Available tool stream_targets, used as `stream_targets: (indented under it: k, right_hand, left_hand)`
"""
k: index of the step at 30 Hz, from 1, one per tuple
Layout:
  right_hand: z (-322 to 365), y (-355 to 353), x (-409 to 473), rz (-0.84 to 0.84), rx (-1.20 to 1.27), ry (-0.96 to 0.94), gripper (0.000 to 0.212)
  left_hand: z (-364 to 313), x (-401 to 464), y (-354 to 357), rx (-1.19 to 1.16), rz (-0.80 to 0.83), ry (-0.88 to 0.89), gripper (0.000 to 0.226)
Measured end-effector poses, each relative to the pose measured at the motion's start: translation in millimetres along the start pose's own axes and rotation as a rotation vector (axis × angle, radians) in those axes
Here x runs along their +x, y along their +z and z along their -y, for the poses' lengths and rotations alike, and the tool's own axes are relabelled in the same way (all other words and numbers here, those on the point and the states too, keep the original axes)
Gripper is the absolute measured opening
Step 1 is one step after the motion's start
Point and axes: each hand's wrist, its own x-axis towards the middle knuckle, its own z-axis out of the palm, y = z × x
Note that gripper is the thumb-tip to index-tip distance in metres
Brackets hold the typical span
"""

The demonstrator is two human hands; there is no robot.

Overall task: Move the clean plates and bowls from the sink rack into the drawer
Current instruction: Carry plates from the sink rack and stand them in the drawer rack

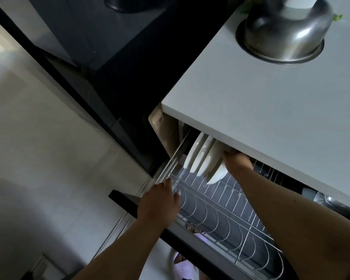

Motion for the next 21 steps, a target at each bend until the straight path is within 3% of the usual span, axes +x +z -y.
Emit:
stream_targets:
  k: [11,16,21]
  right_hand:
    - [8.2,-1.9,7.0,0.03,-0.076,-0.061,0.042]
    - [0.9,7.0,-4.4,0.0,0.064,-0.035,0.039]
    - [-15.3,8.7,-30.9,0.0,0.21,0.059,0.061]
  left_hand:
    - [-0.3,-0.8,1.9,-0.004,-0.039,0.024,0.045]
    - [2.4,-2.5,5.8,0.01,-0.023,0.007,0.045]
    - [-6.9,-2.6,1.1,-0.058,-0.015,0.019,0.045]
